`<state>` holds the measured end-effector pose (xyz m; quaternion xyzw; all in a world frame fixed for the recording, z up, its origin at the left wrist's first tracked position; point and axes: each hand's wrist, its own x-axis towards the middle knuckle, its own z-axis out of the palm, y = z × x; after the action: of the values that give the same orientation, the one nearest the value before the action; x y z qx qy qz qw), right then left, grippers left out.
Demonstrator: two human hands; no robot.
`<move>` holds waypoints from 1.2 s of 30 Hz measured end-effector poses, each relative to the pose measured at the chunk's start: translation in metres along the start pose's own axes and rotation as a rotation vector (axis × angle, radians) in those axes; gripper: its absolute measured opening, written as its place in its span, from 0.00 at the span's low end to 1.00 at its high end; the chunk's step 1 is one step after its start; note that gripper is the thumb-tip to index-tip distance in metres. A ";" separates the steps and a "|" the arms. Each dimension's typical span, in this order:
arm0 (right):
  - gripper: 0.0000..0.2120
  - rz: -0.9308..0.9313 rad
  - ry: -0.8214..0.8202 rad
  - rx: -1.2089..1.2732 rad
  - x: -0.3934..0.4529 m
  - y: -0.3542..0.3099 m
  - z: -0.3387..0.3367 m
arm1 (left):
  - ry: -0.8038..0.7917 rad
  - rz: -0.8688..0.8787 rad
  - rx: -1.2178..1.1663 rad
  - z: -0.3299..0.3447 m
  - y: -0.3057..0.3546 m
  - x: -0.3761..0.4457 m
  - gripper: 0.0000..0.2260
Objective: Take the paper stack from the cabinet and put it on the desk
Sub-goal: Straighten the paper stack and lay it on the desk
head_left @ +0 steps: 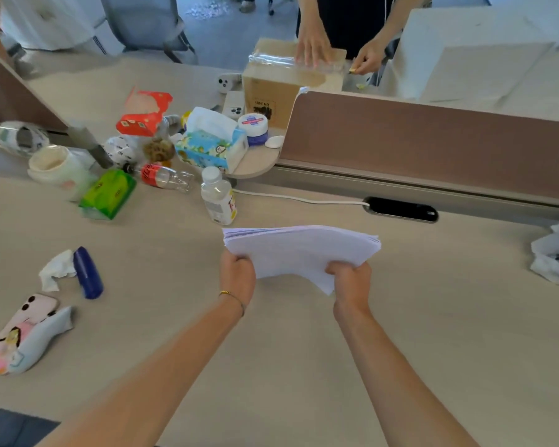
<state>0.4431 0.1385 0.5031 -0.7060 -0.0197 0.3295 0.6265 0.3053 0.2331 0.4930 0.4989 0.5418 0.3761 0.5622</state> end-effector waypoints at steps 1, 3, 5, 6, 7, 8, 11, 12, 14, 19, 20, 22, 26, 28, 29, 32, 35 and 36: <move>0.09 0.011 -0.006 0.009 0.002 0.000 0.000 | -0.007 0.004 -0.012 0.002 0.001 0.000 0.26; 0.09 0.022 -0.026 0.023 0.008 -0.002 0.000 | -0.024 -0.017 -0.053 0.007 0.007 0.003 0.22; 0.10 0.021 -0.054 0.013 0.010 0.000 0.000 | -0.024 -0.042 -0.068 0.009 0.011 0.004 0.23; 0.10 0.023 -0.067 0.001 0.009 0.001 0.001 | -0.020 -0.057 -0.070 0.010 0.010 0.004 0.23; 0.10 0.025 -0.078 -0.018 0.009 0.004 0.002 | -0.006 -0.084 -0.071 0.012 0.010 0.004 0.22; 0.11 0.027 -0.087 -0.038 0.008 0.007 0.003 | 0.006 -0.121 -0.073 0.015 0.008 0.005 0.19; 0.09 0.024 -0.105 -0.048 0.011 0.010 0.007 | -0.001 -0.201 -0.096 0.020 0.013 0.014 0.14; 0.09 0.023 -0.110 -0.046 0.012 0.011 0.008 | 0.000 -0.216 -0.098 0.021 0.013 0.017 0.14; 0.10 0.028 -0.102 -0.047 0.013 0.015 0.010 | 0.027 -0.250 -0.070 0.021 0.010 0.018 0.06; 0.11 0.034 -0.088 -0.047 0.028 0.015 0.011 | 0.042 -0.282 -0.054 0.021 0.012 0.032 0.12; 0.14 0.030 -0.083 -0.050 0.035 0.013 0.010 | 0.039 -0.275 -0.048 0.021 0.014 0.039 0.16; 0.19 0.017 -0.063 -0.071 0.046 0.011 0.010 | 0.022 -0.278 -0.015 0.021 0.016 0.052 0.21; 0.22 -0.003 0.041 -0.148 0.059 0.025 0.022 | -0.024 -0.335 0.124 0.023 -0.003 0.074 0.19; 0.25 0.027 0.062 -0.189 0.067 0.037 0.032 | 0.003 -0.368 0.172 0.026 -0.017 0.079 0.18; 0.26 0.057 0.066 -0.204 0.071 0.042 0.037 | 0.017 -0.374 0.188 0.028 -0.024 0.082 0.17; 0.28 0.105 0.058 -0.243 0.084 0.050 0.045 | 0.003 -0.365 0.346 0.028 -0.042 0.089 0.15; 0.27 0.113 0.027 -0.255 0.094 0.058 0.050 | -0.021 -0.370 0.382 0.030 -0.060 0.097 0.20; 0.26 0.113 0.025 -0.255 0.097 0.061 0.050 | -0.007 -0.367 0.362 0.031 -0.064 0.099 0.22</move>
<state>0.4709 0.2121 0.4058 -0.7838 -0.0137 0.3506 0.5125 0.3415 0.3092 0.4048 0.4860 0.6799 0.1631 0.5244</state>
